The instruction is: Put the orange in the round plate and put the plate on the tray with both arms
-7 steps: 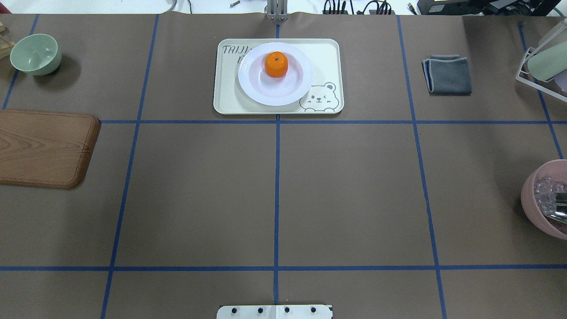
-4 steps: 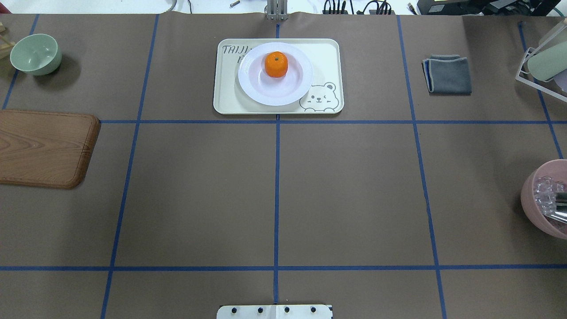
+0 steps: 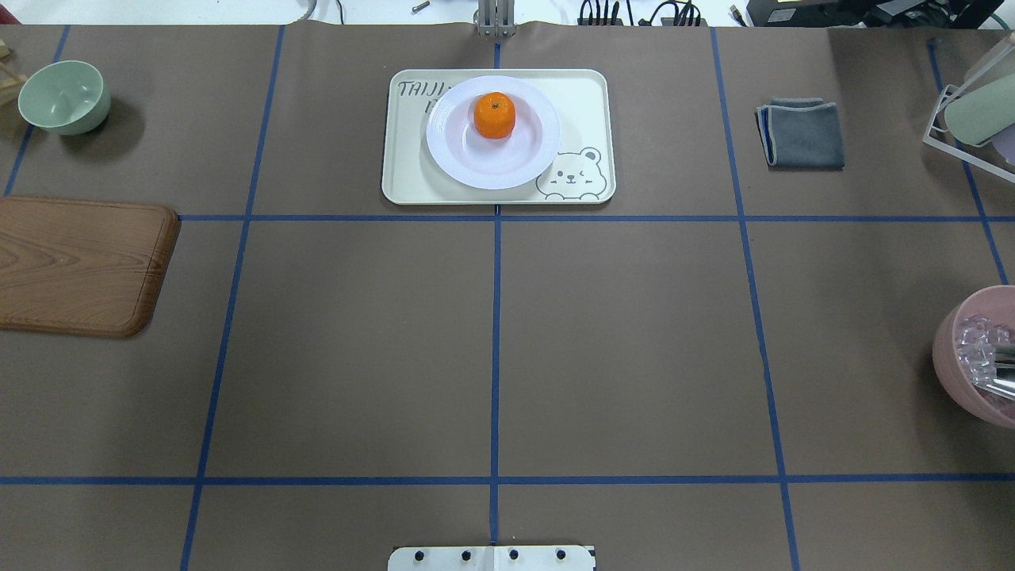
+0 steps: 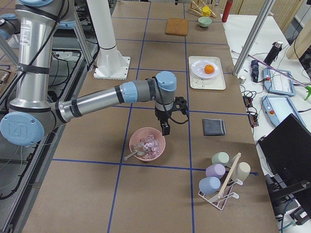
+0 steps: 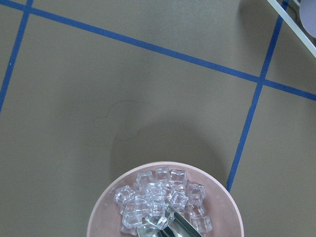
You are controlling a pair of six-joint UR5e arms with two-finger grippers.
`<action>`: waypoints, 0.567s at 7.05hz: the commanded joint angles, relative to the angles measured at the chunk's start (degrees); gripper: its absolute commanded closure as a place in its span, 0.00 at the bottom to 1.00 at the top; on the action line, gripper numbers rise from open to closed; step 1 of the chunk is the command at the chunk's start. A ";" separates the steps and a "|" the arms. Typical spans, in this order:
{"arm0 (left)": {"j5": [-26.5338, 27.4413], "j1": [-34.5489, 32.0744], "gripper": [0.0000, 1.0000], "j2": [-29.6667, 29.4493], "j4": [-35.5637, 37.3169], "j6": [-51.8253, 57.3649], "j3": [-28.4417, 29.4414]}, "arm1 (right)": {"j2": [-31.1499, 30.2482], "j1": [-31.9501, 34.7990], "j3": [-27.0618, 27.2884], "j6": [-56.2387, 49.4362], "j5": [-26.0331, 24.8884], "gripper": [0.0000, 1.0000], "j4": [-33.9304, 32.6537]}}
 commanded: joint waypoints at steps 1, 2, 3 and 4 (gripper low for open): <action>0.07 0.17 0.02 -0.17 -0.17 -0.07 0.24 | -0.62 0.18 4.90 1.02 0.35 0.00 -2.59; 0.07 0.17 0.02 -0.17 -0.17 -0.07 0.15 | -0.10 0.61 6.93 1.02 0.18 0.00 -5.92; -0.02 0.17 0.02 -0.17 -0.17 -0.07 0.07 | -0.18 0.97 7.91 1.02 -0.26 0.00 -6.30; -0.02 0.17 0.02 -0.17 -0.34 -0.07 0.24 | -0.36 0.36 7.65 0.94 -2.26 0.00 -6.39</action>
